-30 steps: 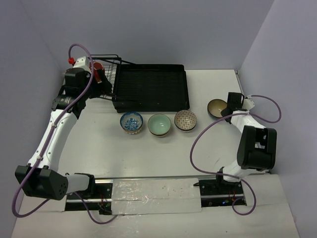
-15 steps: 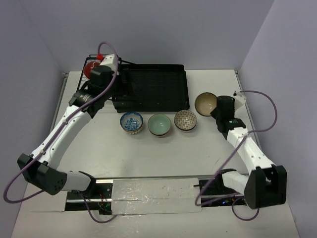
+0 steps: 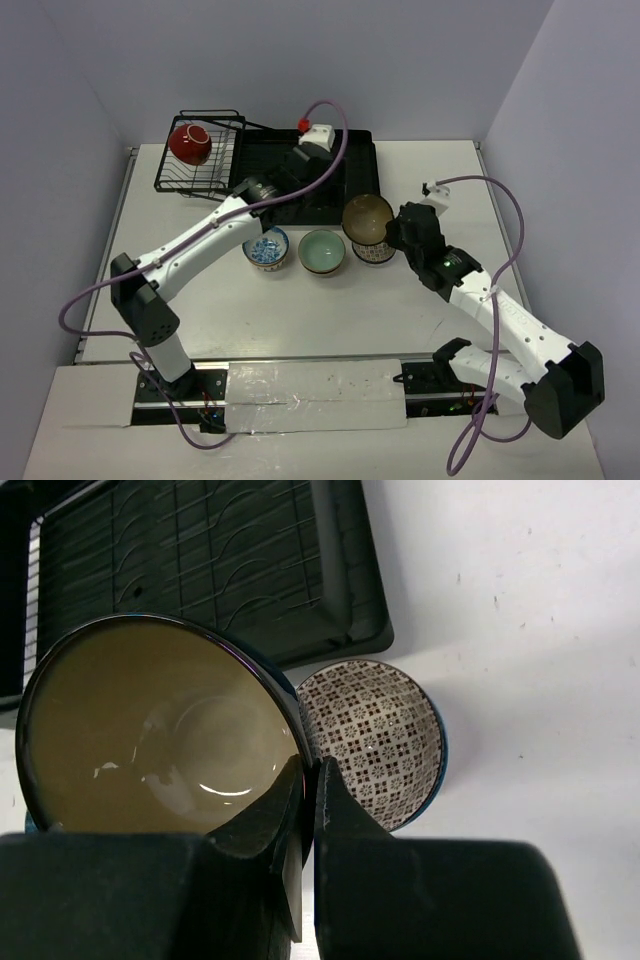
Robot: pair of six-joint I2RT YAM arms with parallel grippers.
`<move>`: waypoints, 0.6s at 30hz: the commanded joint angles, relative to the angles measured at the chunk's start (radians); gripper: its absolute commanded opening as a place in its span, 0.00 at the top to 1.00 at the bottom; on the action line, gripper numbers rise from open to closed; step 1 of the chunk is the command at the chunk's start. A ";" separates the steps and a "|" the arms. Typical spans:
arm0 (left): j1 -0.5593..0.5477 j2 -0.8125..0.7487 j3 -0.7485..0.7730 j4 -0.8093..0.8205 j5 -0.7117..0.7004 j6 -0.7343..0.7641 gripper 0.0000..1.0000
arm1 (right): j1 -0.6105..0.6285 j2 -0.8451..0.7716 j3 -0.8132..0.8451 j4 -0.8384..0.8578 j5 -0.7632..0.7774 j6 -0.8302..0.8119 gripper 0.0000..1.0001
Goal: Load the bowls into the dish rack
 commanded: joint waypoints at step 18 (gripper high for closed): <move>-0.095 0.132 0.110 -0.094 -0.075 0.022 0.38 | 0.070 0.050 0.124 0.078 0.073 0.022 1.00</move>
